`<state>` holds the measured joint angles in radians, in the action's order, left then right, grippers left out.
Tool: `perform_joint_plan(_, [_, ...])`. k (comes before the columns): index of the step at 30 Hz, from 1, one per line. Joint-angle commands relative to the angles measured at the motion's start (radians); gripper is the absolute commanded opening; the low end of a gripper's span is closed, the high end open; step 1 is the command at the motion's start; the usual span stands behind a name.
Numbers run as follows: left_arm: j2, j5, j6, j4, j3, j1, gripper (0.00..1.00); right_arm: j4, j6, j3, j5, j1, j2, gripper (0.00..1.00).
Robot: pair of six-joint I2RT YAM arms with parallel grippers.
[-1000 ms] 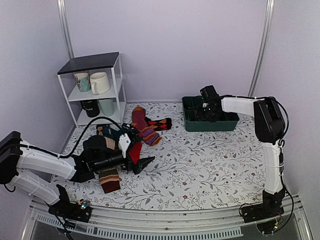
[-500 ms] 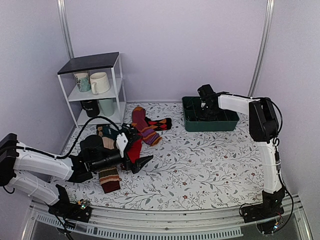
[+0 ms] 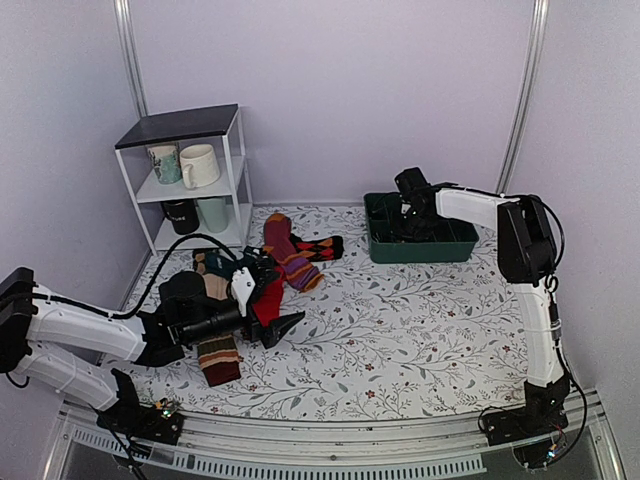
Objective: Roll the socks
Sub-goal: Place a pair of socks in the storage box.
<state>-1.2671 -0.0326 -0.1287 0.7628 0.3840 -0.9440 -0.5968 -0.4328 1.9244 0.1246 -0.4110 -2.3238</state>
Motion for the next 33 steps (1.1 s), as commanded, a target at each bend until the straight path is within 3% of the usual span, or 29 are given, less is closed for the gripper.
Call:
perform_joint_plan(1, [0.010, 0.009, -0.010, 0.006, -0.005, 0.017, 0.99, -0.056, -0.034, -0.036, -0.011, 0.028, -0.051, 0.40])
perform_joint_plan(33, [-0.021, 0.001, -0.012, 0.009, 0.004, 0.018, 1.00, 0.037, -0.073, -0.122, 0.043, 0.041, 0.144, 0.52])
